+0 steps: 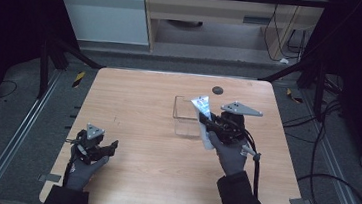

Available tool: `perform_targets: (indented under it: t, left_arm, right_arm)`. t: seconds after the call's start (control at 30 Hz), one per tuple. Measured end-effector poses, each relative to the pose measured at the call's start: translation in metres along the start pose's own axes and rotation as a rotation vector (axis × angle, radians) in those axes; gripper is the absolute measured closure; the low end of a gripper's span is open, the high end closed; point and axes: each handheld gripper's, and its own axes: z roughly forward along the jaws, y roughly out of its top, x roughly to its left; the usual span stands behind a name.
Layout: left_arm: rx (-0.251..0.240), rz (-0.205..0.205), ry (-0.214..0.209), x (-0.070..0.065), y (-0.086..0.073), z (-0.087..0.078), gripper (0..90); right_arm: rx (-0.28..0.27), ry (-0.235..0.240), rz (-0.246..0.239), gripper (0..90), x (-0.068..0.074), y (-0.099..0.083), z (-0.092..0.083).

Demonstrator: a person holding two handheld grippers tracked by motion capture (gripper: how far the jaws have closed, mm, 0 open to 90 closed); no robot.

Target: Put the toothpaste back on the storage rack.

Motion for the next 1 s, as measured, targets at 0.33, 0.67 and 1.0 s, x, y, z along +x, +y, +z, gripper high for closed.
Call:
perform_targets:
  t: [0.33, 0.67, 1.0]
  left_arm:
    - [-0.002, -0.001, -0.002, 0.000, 0.000, 0.000, 37.8]
    - [-0.002, -0.005, -0.005, 0.001, 0.000, 0.000, 37.8]
    - [0.001, -0.008, -0.005, 0.002, 0.000, 0.002, 37.8]
  right_arm:
    - [-0.135, -0.028, 0.020, 72.9, 0.000, 0.025, 0.022]
    - [-0.182, -0.042, 0.056, 72.8, -0.008, 0.031, 0.050]
    - [-0.206, -0.075, 0.079, 72.7, -0.018, 0.028, 0.080]
